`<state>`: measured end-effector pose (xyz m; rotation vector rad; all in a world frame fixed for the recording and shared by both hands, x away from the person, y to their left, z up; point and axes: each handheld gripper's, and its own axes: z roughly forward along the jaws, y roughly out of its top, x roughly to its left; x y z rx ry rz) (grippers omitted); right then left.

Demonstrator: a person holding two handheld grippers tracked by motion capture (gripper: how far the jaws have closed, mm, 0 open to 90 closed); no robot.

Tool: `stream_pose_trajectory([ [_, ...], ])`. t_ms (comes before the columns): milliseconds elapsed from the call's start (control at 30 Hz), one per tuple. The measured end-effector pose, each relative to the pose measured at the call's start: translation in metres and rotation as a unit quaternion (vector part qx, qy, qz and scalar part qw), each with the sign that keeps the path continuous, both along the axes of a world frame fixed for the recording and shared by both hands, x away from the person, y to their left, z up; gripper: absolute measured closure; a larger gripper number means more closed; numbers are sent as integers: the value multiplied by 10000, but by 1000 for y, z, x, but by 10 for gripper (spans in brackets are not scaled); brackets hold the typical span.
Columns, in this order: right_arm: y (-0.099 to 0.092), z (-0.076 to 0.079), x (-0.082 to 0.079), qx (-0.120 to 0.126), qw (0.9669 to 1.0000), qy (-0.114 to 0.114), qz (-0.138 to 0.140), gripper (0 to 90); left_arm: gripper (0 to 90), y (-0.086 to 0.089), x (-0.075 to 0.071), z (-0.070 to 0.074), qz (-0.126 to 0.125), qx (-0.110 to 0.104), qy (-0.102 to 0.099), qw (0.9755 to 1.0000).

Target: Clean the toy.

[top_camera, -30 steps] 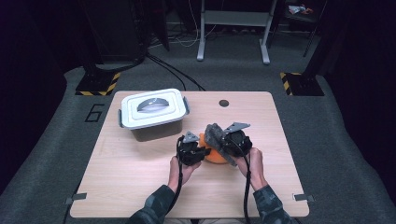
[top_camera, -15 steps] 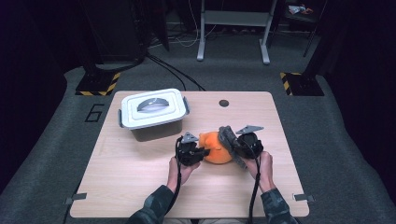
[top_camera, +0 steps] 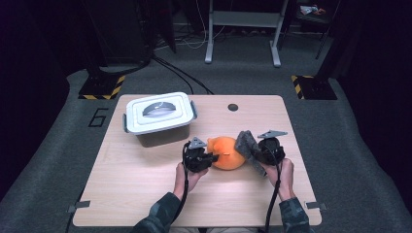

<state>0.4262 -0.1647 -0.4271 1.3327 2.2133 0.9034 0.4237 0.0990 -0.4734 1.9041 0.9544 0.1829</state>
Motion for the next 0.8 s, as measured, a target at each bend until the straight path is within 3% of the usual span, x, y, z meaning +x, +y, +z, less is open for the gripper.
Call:
stream_pose_trajectory([
  [67, 12, 15, -5, -18, 9997, -169, 156, 750, 799, -2, -1, 1, -10, 19, -28, 10000],
  [100, 25, 24, -7, -78, 9985, -313, 445, 750, 798, -3, -1, 2, 1, 10, -40, 10000],
  [133, 25, 24, -7, -78, 9985, -313, 445, 750, 798, -3, -1, 2, 1, 10, -40, 10000],
  [267, 57, 26, -7, -166, 9954, -286, 894, 749, 797, -4, -2, 3, -42, 57, -64, 10000],
  [333, 69, 19, -3, -376, 9937, -209, 1038, 750, 797, -4, -1, 3, -41, 156, -91, 9998],
  [400, 75, 11, -1, -498, 9931, -241, 1035, 750, 796, -2, 0, 1, -10, 122, -26, 9999],
  [433, 74, 10, 0, -381, 9937, -212, 1035, 750, 795, 0, 1, 0, -31, 106, 3, 9999],
  [800, 63, 9, 0, -386, 9950, -144, 906, 749, 794, -1, 1, -1, 16, 8, 54, 10000],
])
